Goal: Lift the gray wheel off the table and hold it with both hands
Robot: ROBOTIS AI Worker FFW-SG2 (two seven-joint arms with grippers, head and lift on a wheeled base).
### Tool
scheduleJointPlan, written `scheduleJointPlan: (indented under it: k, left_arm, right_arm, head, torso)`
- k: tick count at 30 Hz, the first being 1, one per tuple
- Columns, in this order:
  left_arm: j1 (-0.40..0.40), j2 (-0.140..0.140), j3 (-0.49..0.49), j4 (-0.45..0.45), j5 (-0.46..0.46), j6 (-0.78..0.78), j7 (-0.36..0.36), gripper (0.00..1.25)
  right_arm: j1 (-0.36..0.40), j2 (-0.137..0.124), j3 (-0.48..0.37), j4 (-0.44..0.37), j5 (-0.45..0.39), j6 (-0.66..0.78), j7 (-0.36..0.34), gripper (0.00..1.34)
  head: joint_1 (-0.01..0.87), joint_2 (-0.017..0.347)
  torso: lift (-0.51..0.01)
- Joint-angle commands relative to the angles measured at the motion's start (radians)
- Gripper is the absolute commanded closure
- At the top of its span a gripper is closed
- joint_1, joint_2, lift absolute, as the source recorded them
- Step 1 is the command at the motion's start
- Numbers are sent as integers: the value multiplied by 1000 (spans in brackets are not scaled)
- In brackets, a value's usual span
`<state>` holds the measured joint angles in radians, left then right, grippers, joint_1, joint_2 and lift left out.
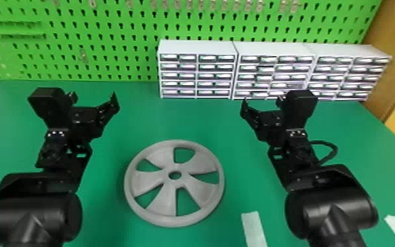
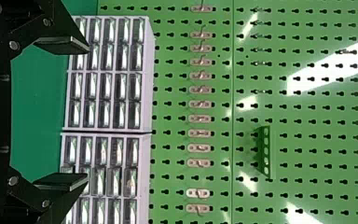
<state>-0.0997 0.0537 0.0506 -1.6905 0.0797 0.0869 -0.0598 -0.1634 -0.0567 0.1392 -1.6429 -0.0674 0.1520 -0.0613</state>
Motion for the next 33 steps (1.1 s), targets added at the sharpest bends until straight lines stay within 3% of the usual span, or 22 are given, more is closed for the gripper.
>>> scheduleJointPlan:
  k: [1, 9, 15, 27, 33]
  left_arm:
    - [-2, 0, 2, 0, 2, -1, 0, 233]
    - [-2, 0, 2, 0, 2, -1, 0, 233]
    - [-2, 0, 2, 0, 2, -1, 0, 233]
    - [-3, 0, 0, 0, 0, -1, 0, 233]
    - [-8, 0, -6, -1, -8, -1, 0, 233]
  right_arm:
    - [-4, 0, 3, 0, 0, 6, 0, 312]
    - [-8, -2, 8, -3, 0, 21, 0, 312]
    - [-18, -3, 19, -41, 0, 109, -2, 311]
    - [-79, -2, 60, -167, -92, 491, -98, 314]
    - [-123, 15, 62, -199, -164, 684, -144, 314]
  head:
    - [711, 15]
    - [711, 15]
    - [711, 15]
    - [711, 15]
    - [711, 15]
  torso:
    - [-98]
    - [-98]
    - [-98]
    - [-98]
    - [-98]
